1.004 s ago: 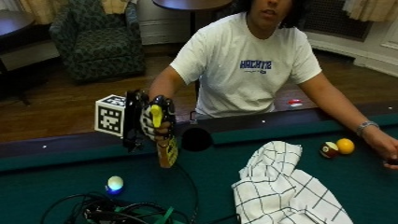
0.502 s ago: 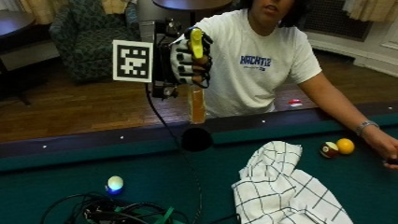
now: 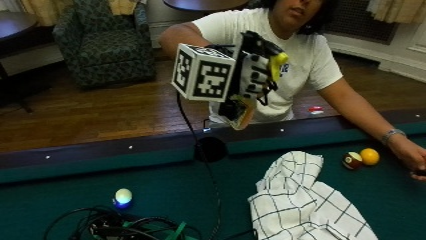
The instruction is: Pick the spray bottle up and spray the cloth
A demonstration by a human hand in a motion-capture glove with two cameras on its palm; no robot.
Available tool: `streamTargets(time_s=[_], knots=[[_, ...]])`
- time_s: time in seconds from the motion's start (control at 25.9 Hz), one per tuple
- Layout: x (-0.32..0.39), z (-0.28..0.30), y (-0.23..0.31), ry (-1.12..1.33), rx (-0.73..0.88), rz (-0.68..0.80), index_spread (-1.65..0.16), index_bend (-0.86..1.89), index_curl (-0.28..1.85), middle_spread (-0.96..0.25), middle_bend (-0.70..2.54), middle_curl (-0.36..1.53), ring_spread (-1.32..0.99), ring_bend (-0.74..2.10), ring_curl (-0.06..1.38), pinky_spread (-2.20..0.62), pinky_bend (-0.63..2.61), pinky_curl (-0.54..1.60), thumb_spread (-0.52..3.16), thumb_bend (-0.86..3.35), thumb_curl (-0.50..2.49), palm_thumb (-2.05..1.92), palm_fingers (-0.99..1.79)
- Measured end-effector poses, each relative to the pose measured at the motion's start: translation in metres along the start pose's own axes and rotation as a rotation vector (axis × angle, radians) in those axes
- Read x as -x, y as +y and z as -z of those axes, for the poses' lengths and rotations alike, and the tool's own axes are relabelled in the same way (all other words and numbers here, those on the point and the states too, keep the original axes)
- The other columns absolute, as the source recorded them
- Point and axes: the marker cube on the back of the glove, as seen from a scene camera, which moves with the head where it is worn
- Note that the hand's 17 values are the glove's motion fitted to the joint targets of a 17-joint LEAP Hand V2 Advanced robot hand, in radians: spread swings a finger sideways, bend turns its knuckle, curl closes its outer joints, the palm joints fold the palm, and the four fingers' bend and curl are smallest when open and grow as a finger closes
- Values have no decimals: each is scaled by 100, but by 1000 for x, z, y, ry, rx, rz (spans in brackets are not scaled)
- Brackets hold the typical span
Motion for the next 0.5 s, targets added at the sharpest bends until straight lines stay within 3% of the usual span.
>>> streamTargets(time_s=[0.27,0.5], knots=[[-51,-75,-15,74,306,-282,-26,42,55,-20,70,60,-22,82,53,-31,60,47,44,-3,73,95,137],[-110,-125,-10,120,454,-610,-26,40,56,-20,71,60,-22,82,53,-31,60,46,44,-2,75,95,137]])
